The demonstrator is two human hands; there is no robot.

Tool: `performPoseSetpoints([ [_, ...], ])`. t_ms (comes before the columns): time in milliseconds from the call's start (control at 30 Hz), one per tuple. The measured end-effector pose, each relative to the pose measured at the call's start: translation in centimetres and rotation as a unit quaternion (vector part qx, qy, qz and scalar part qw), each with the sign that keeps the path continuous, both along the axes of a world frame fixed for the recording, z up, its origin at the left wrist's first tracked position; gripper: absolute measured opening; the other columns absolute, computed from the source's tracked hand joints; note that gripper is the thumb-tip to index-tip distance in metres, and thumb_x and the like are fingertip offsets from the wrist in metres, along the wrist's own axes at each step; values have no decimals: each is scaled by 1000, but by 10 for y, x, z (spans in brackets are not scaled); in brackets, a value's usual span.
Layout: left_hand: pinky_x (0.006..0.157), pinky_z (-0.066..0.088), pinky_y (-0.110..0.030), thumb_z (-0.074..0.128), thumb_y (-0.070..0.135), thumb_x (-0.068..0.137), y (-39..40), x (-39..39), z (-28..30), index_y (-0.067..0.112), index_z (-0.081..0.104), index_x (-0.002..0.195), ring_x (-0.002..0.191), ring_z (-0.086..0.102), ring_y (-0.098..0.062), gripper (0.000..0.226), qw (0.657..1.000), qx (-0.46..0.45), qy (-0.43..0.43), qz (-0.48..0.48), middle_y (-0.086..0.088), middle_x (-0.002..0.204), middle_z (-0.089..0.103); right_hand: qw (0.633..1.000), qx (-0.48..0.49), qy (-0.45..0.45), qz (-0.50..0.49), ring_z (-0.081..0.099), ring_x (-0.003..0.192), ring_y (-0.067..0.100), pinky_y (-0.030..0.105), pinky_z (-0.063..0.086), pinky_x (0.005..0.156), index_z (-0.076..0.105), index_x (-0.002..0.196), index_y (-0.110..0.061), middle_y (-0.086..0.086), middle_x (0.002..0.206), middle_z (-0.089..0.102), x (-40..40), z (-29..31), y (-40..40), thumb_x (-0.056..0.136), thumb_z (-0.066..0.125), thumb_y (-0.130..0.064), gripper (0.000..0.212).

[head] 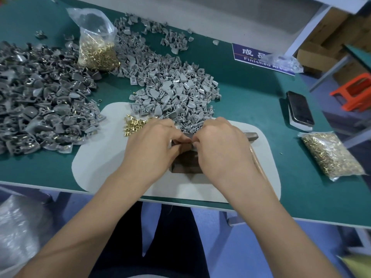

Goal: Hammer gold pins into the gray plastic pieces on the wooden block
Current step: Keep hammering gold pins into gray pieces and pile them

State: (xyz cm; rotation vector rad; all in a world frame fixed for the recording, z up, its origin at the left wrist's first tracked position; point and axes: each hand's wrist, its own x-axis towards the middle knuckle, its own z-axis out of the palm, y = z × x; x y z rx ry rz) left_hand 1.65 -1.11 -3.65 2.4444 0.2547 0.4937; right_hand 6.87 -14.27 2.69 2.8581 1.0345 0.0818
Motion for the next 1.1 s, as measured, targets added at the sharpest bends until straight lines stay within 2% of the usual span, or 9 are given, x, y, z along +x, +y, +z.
performPoseSetpoints([
  [167,72,50,-43,78,11,80,3,3,2,25,76,81,92,56,-24,14,999,29,19,-24,8,85,60,999,-22,13,31,48,119,31,35,26,77,45,81,-22,9,114,61,-9,10,14,88,53,-6,19],
  [300,73,51,-45,79,10,80,5,4,-2,24,77,84,92,57,-26,15,999,39,18,-31,6,86,62,998,-43,22,35,48,118,31,34,28,77,26,71,-23,9,109,60,-4,9,13,87,58,-10,38],
  [433,70,51,-41,80,34,83,3,3,-3,31,78,88,91,58,-21,6,999,12,-17,-34,10,84,63,999,2,42,0,50,113,28,32,31,72,60,85,-17,3,89,41,4,1,3,92,57,-13,9],
  [500,69,50,-40,80,40,83,1,3,-3,37,78,89,93,58,-18,7,999,23,-19,-23,12,84,63,998,19,55,4,51,111,27,31,38,76,70,99,-15,2,93,48,10,-8,-4,95,57,-17,13],
  [600,67,48,-37,78,43,84,2,3,-4,39,77,87,93,56,-16,5,999,34,-15,-12,13,84,62,993,74,94,1,55,106,27,36,46,88,77,104,-22,6,102,64,15,-16,-12,97,57,-24,21],
  [800,72,50,-39,77,42,85,3,2,-3,40,76,87,90,55,-14,3,1000,1,-1,-20,13,82,62,975,204,81,16,59,89,25,32,37,72,81,93,-20,5,87,66,17,-32,-22,92,68,-19,13],
  [933,73,50,-40,75,46,85,4,2,-5,40,76,88,91,55,-12,7,1000,2,4,-15,16,83,62,920,382,81,-42,64,91,18,31,50,85,79,105,-18,1,96,71,16,-40,-52,92,74,-22,15],
  [1033,73,50,-38,74,46,86,4,1,-6,40,76,89,91,55,-9,7,1000,6,3,-15,18,83,62,938,262,-23,-226,57,104,30,44,47,89,70,119,-19,9,109,64,29,-53,-99,100,61,-41,31],
  [1100,73,49,-35,74,45,86,4,2,-4,40,75,89,91,55,-8,6,1000,15,7,-21,18,83,62,937,135,9,-323,52,110,41,48,44,88,62,125,-12,19,117,59,34,-62,-121,102,52,-49,44],
])
